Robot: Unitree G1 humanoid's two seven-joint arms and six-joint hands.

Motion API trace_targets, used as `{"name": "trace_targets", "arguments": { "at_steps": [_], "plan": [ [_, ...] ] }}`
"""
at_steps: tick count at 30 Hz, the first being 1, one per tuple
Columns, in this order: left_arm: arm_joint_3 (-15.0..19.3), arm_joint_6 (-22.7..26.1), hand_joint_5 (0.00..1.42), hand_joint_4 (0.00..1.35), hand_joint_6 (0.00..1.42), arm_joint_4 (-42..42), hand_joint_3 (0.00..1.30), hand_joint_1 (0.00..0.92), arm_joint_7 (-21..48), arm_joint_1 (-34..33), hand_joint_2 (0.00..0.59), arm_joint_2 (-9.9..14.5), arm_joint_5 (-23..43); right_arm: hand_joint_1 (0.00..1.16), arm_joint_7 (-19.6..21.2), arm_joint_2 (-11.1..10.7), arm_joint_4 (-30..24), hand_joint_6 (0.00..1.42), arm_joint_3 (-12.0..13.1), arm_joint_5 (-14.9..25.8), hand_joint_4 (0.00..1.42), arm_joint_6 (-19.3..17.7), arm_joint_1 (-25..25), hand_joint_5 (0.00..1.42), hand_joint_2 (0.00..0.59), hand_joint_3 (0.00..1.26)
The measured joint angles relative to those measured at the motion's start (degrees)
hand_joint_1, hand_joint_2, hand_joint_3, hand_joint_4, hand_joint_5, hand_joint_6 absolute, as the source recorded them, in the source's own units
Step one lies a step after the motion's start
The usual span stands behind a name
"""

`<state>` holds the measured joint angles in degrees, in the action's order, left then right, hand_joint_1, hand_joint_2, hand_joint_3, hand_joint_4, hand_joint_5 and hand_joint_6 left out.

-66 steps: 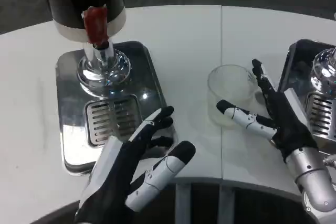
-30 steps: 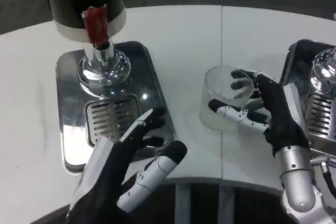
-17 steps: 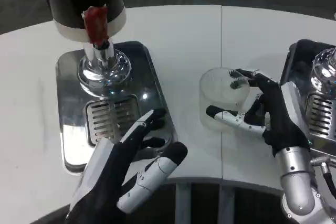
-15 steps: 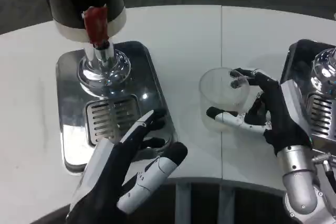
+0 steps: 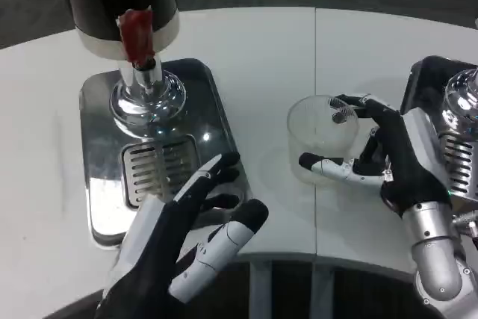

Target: Grasp the cup under the faucet to collect the drink, then remove the cup.

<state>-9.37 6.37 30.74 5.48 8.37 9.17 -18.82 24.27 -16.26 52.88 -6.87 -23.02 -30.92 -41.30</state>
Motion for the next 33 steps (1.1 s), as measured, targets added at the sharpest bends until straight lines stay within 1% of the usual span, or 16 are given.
{"name": "trace_targets", "arguments": {
  "at_steps": [3, 8, 13, 18, 22, 28, 33],
  "plan": [
    [-0.6, 0.0, 0.29, 0.17, 0.34, -0.5, 0.17, 0.0, 0.0, 0.0, 0.049, -0.1, 0.0, 0.85, -1.6, -1.1, -1.2, 1.37, 0.1, 0.1, 0.99, 0.4, 0.4, 1.22, 0.1, 0.86],
    [-0.7, -0.1, 0.29, 0.17, 0.34, -1.5, 0.17, 0.0, 0.0, -0.5, 0.048, -0.2, 0.2, 0.85, -3.6, -2.2, -2.5, 1.38, 0.4, 1.1, 0.99, 1.1, 1.0, 1.22, 0.099, 0.86],
    [-0.9, -0.2, 0.29, 0.17, 0.34, -2.2, 0.17, 0.0, 0.0, -1.3, 0.048, -0.5, 0.3, 0.85, -6.5, -3.0, -4.9, 1.37, 0.9, 2.1, 0.99, 2.2, 1.7, 1.22, 0.099, 0.86],
    [-0.9, -0.8, 0.29, 0.17, 0.34, -2.9, 0.17, 0.0, 0.0, -1.6, 0.048, -0.9, 0.3, 0.84, -8.7, -3.9, -7.7, 1.36, 1.4, 2.2, 0.99, 3.4, 2.5, 1.23, 0.097, 0.86],
    [-1.0, -0.9, 0.29, 0.17, 0.34, -3.4, 0.17, 0.0, 0.0, -2.1, 0.048, -1.2, 0.3, 0.84, -10.4, -4.3, -10.2, 1.36, 1.8, 2.3, 0.99, 4.4, 3.7, 1.23, 0.096, 0.86],
    [-1.1, -1.2, 0.29, 0.17, 0.34, -4.3, 0.16, 0.0, 0.0, -2.4, 0.048, -1.4, 0.3, 0.83, -13.1, -4.7, -13.6, 1.36, 2.5, 2.5, 0.99, 6.6, 4.2, 1.24, 0.096, 0.86],
    [-1.2, -1.4, 0.29, 0.17, 0.34, -4.7, 0.16, 0.0, 0.0, -2.5, 0.048, -1.6, 0.4, 0.83, -14.5, -4.9, -15.5, 1.36, 3.2, 2.6, 1.0, 8.2, 4.6, 1.24, 0.102, 0.87]
  ]
}}
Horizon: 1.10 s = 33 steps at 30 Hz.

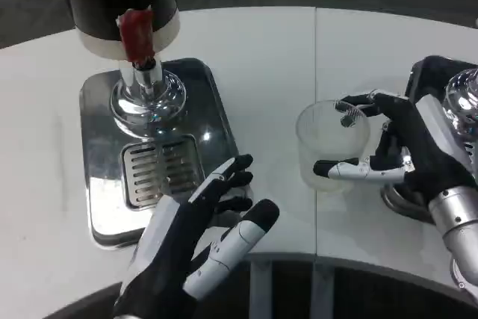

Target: Grasp the cup under the faucet to collect the drink, then remove the cup.

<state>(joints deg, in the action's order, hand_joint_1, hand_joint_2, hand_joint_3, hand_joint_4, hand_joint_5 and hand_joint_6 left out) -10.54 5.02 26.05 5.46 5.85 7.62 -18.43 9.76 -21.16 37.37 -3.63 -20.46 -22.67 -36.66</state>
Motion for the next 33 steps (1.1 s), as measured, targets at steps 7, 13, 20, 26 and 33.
{"name": "trace_targets", "arguments": {
  "at_steps": [7, 13, 20, 26, 33],
  "plan": [
    [-0.3, -0.9, 0.29, 0.17, 0.34, -0.3, 0.16, 0.0, 0.0, 0.0, 0.048, -0.3, 0.2, 0.82, -2.9, -1.1, -5.1, 1.36, 1.2, 0.9, 1.01, 2.5, 2.0, 1.24, 0.103, 0.87],
    [-0.6, -1.9, 0.29, 0.17, 0.34, -0.8, 0.16, 0.0, -0.1, 0.0, 0.048, -0.4, 0.2, 0.82, -4.9, -1.4, -9.0, 1.36, 2.1, 1.9, 1.01, 4.9, 2.9, 1.24, 0.103, 0.87],
    [-0.6, -2.1, 0.29, 0.17, 0.34, -0.9, 0.16, 0.0, -0.3, 0.1, 0.048, -0.6, 0.2, 0.81, -8.0, -1.9, -13.9, 1.36, 3.2, 2.3, 1.01, 7.6, 4.1, 1.25, 0.108, 0.87],
    [-0.4, -2.9, 0.29, 0.17, 0.34, -1.5, 0.16, 0.0, -0.7, 0.2, 0.048, -0.7, 0.4, 0.8, -10.8, -2.3, -18.8, 1.36, 4.4, 3.6, 1.01, 10.9, 6.1, 1.25, 0.109, 0.87],
    [0.3, -3.5, 0.29, 0.17, 0.34, -2.2, 0.16, 0.0, -1.0, 0.1, 0.048, -0.8, 0.5, 0.8, -13.0, -2.4, -27.6, 1.36, 6.0, 4.6, 1.02, 16.1, 10.0, 1.25, 0.11, 0.87]
  ]
}}
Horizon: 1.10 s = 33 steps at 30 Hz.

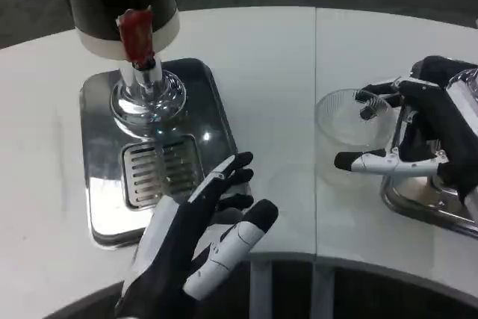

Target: Grasp the cup under the faucet to collect the drink, then remove the cup.

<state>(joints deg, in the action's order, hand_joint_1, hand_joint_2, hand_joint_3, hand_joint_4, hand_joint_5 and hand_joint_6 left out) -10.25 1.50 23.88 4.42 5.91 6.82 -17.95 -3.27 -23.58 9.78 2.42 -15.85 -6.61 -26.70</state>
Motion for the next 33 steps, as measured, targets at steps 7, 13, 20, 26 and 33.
{"name": "trace_targets", "arguments": {
  "at_steps": [7, 13, 20, 26, 33],
  "plan": [
    [0.2, -0.4, 0.29, 0.17, 0.34, -1.0, 0.16, 0.0, 0.0, -0.3, 0.048, 0.0, 0.4, 0.8, -0.9, 0.1, -9.9, 1.36, 2.3, 1.4, 1.02, 5.0, 4.7, 1.25, 0.116, 0.88],
    [0.2, -1.0, 0.29, 0.17, 0.34, -1.6, 0.16, 0.0, 0.0, -1.1, 0.048, 0.0, 1.4, 0.79, -2.8, -0.1, -16.1, 1.36, 3.8, 1.6, 1.02, 8.4, 8.4, 1.25, 0.117, 0.88],
    [0.3, -1.5, 0.29, 0.17, 0.34, -2.5, 0.16, 0.0, -0.2, -1.9, 0.045, 0.2, 1.5, 0.79, -4.8, -0.2, -24.5, 1.36, 4.8, 1.9, 1.02, 11.3, 14.2, 1.26, 0.118, 0.88],
    [0.8, -1.7, 0.29, 0.17, 0.34, -2.6, 0.16, 0.0, -0.7, -2.1, 0.038, 0.7, 1.5, 0.79, -5.0, 0.6, -29.2, 1.36, 4.8, 1.8, 1.02, 13.6, 17.9, 1.26, 0.121, 0.88],
    [1.5, -2.2, 0.29, 0.17, 0.33, -2.6, 0.15, 0.0, -0.8, -2.1, 0.037, 1.1, 1.5, 0.79, -5.4, 1.2, -35.7, 1.36, 4.9, 1.7, 1.02, 16.0, 21.2, 1.25, 0.126, 0.88]
  ]
}}
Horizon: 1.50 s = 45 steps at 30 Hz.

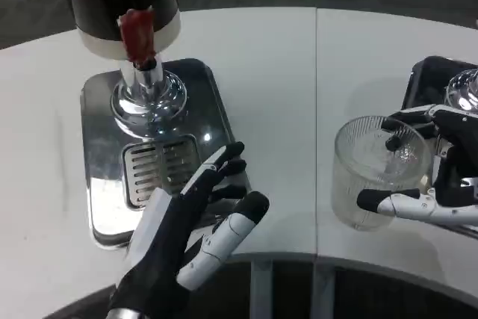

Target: Grasp the cup under the faucet to collect the drink, then remove the cup.

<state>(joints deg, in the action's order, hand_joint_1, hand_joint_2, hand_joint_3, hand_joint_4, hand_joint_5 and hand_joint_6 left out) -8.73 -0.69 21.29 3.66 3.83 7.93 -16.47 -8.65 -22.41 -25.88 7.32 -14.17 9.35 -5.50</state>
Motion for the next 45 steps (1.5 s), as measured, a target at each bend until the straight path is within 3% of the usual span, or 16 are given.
{"name": "trace_targets", "arguments": {
  "at_steps": [9, 19, 22, 25, 26, 30, 31, 34, 40, 45],
  "plan": [
    [0.3, -0.4, 0.29, 0.17, 0.33, 0.0, 0.15, 0.0, 0.0, -0.1, 0.037, 0.2, -0.2, 0.79, -0.5, 1.7, -5.9, 1.35, 0.0, -0.1, 1.01, 2.2, 4.5, 1.25, 0.126, 0.88],
    [0.6, -1.5, 0.27, 0.15, 0.31, 0.0, 0.15, 0.0, 0.0, 0.0, 0.036, 1.5, -0.9, 0.79, -1.7, 1.8, -9.3, 1.34, 0.9, 0.0, 1.01, 3.0, 7.8, 1.25, 0.126, 0.88],
    [0.9, -3.0, 0.21, 0.08, 0.24, 0.7, 0.13, 0.0, 0.8, -0.1, 0.035, 4.4, -2.5, 0.79, -2.5, 1.8, -10.8, 1.34, 1.6, 0.5, 1.01, 3.1, 9.1, 1.25, 0.126, 0.88],
    [1.7, -6.7, 0.15, 0.03, 0.16, 1.7, 0.12, 0.0, 2.5, -0.3, 0.037, 9.2, -4.6, 0.79, -3.5, 1.6, -11.3, 1.34, 1.7, 0.9, 1.01, 3.1, 9.5, 1.25, 0.126, 0.88],
    [3.0, -9.6, 0.12, 0.01, 0.13, 2.3, 0.12, 0.0, 3.3, -0.6, 0.037, 12.3, -5.5, 0.79, -3.9, 1.5, -11.7, 1.34, 1.7, 1.1, 1.01, 3.1, 9.8, 1.25, 0.126, 0.88],
    [5.4, -16.2, 0.08, 0.0, 0.04, 2.6, 0.12, 0.0, 4.4, -1.3, 0.036, 18.2, -6.6, 0.79, -4.9, 1.4, -12.9, 1.34, 1.8, 1.7, 1.01, 3.1, 10.5, 1.25, 0.126, 0.88],
    [6.4, -20.5, 0.07, 0.0, 0.03, 2.4, 0.12, 0.0, 5.0, -1.3, 0.036, 21.2, -6.6, 0.79, -5.5, 1.4, -13.5, 1.34, 2.2, 2.2, 1.01, 3.1, 10.9, 1.25, 0.126, 0.88],
    [7.8, -25.2, 0.06, 0.0, 0.02, 1.6, 0.12, 0.0, 5.7, -0.9, 0.036, 24.3, -6.5, 0.79, -6.0, 1.3, -15.0, 1.34, 3.1, 2.4, 1.01, 3.1, 11.6, 1.25, 0.126, 0.88],
    [9.9, -29.7, 0.05, 0.0, 0.01, 0.5, 0.12, 0.0, 7.3, 1.1, 0.036, 25.9, -4.9, 0.79, -7.6, 1.1, -17.5, 1.34, 4.3, 3.7, 1.01, 3.7, 13.2, 1.25, 0.126, 0.88],
    [11.4, -30.7, 0.05, 0.0, 0.0, 0.4, 0.12, 0.0, 8.0, 2.6, 0.036, 26.6, -4.1, 0.79, -8.7, 1.1, -19.7, 1.34, 5.0, 4.6, 1.01, 4.0, 15.5, 1.25, 0.126, 0.88]
  ]
}}
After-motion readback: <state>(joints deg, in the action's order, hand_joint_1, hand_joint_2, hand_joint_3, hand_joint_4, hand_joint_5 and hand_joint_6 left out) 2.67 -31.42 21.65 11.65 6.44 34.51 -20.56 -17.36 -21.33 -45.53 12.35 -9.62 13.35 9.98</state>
